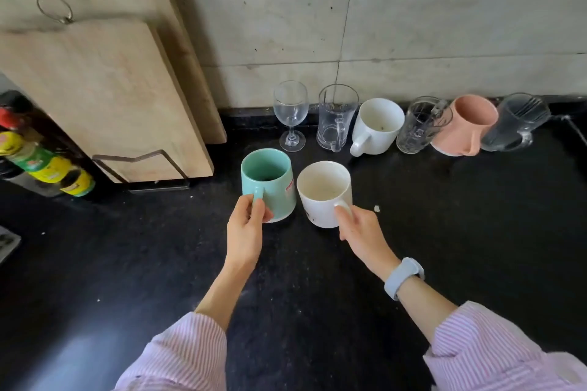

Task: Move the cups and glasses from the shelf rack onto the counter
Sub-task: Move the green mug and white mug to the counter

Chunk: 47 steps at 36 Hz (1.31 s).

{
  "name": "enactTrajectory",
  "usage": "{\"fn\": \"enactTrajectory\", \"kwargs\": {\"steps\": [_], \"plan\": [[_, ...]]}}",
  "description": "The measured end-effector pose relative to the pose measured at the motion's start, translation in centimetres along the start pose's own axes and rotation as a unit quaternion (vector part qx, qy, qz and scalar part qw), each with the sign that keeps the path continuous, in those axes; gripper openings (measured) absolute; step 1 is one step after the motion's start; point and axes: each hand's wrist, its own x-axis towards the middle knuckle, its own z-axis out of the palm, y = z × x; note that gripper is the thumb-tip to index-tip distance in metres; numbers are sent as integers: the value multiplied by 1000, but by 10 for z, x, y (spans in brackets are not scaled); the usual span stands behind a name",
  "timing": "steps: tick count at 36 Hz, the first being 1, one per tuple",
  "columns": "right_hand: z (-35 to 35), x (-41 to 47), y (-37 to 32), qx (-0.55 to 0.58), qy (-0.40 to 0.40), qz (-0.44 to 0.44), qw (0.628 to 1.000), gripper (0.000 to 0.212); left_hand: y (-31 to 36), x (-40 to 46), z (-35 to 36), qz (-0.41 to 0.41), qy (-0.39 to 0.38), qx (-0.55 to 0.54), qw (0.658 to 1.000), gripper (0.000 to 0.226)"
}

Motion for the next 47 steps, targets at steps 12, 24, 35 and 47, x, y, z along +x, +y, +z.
{"fn": "enactTrajectory", "kwargs": {"steps": [12,24,35,47], "plan": [[21,65,-2,18,19,3,1000,41,-13,45,4,-1,-18,-41,999,18],[22,79,-1,-9,47,-1,999,41,-11,54,23,-5,-59,-11,998,15],[21,71,2,-102,94,-25,990,29,-14,56,29,22,16,143,989,18],[11,27,-14,-287,118,-126,942,43,3,12,-2,79,19,404,911,42]]}}
